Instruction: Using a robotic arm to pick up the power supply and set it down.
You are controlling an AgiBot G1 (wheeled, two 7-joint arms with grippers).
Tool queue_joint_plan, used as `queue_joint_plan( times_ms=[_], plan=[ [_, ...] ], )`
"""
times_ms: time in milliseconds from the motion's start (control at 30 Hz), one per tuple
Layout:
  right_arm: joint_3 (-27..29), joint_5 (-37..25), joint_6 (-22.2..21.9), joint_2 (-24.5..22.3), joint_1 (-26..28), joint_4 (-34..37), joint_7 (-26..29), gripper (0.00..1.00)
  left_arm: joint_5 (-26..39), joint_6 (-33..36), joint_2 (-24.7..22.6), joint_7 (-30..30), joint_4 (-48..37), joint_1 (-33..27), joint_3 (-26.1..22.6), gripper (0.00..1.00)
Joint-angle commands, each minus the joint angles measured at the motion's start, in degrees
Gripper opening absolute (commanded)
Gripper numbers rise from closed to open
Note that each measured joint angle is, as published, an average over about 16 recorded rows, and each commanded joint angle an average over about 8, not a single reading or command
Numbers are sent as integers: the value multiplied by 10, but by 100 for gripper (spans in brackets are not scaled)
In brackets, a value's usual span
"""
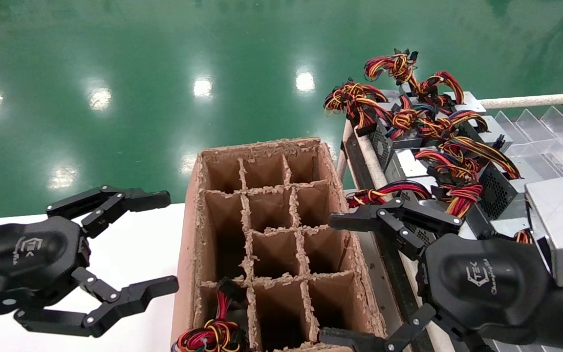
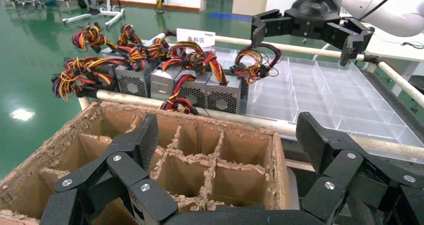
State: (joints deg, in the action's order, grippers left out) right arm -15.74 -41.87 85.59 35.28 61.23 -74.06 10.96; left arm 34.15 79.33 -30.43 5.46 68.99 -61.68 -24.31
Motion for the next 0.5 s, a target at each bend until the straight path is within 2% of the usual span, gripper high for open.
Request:
queue_joint_plan(
  times_ms=[33,500],
  plan=[
    [-1,0,0,-1,1,1,-1,100,0,0,0,0,0,0,0,100],
    [-2,0,1,-2,3,4,-2,100,0,0,0,0,0,0,0,100]
  ],
)
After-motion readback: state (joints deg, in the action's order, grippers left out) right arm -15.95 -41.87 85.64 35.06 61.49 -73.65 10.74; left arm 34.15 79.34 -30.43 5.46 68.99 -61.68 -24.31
